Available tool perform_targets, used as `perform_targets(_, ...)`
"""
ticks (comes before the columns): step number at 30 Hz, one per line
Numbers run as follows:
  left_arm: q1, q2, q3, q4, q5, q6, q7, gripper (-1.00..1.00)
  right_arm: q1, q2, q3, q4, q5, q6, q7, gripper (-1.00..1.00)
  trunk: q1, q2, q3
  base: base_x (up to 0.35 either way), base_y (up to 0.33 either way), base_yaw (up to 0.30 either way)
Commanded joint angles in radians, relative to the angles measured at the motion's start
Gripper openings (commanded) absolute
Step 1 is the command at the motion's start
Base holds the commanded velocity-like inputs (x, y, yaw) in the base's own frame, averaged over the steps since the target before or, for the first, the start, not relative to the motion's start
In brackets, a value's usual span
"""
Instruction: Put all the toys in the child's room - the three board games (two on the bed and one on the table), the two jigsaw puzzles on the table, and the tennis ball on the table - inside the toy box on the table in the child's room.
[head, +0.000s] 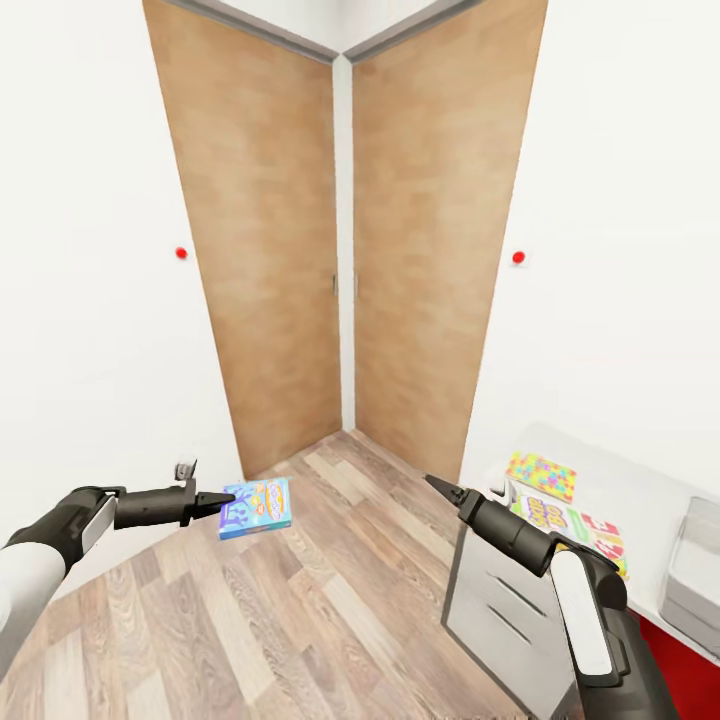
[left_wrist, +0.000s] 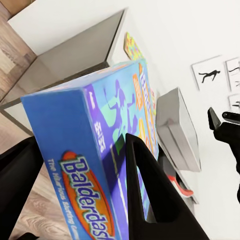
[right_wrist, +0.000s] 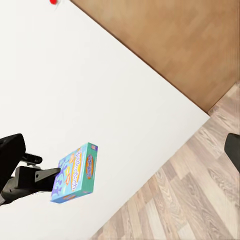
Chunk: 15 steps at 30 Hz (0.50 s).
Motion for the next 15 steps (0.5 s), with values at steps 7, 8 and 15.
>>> perform_targets(7, -0.001, 0.001, -0.001, -0.001, 0.006, 0.011, -0.002, -1.00, -0.001, 0.001, -0.003, 0.000, 0.001, 0.006, 0.004, 1.00, 0.001, -0.002, -0.002, 0.000, 0.000, -0.278)
perform_targets(8, -0.001, 0.001, -0.001, -0.001, 0.006, 0.011, -0.002, -1.00, -0.001, 0.001, -0.003, 0.000, 0.001, 0.006, 0.004, 1.00, 0.001, -0.002, -0.002, 0.000, 0.000, -0.278)
perform_targets(15, -0.001, 0.001, -0.001, -0.001, 0.006, 0.011, -0.002, -1.00, -0.001, 0.001, -0.003, 0.000, 0.001, 0.006, 0.004, 1.00, 0.001, -0.002, -0.002, 0.000, 0.000, -0.278)
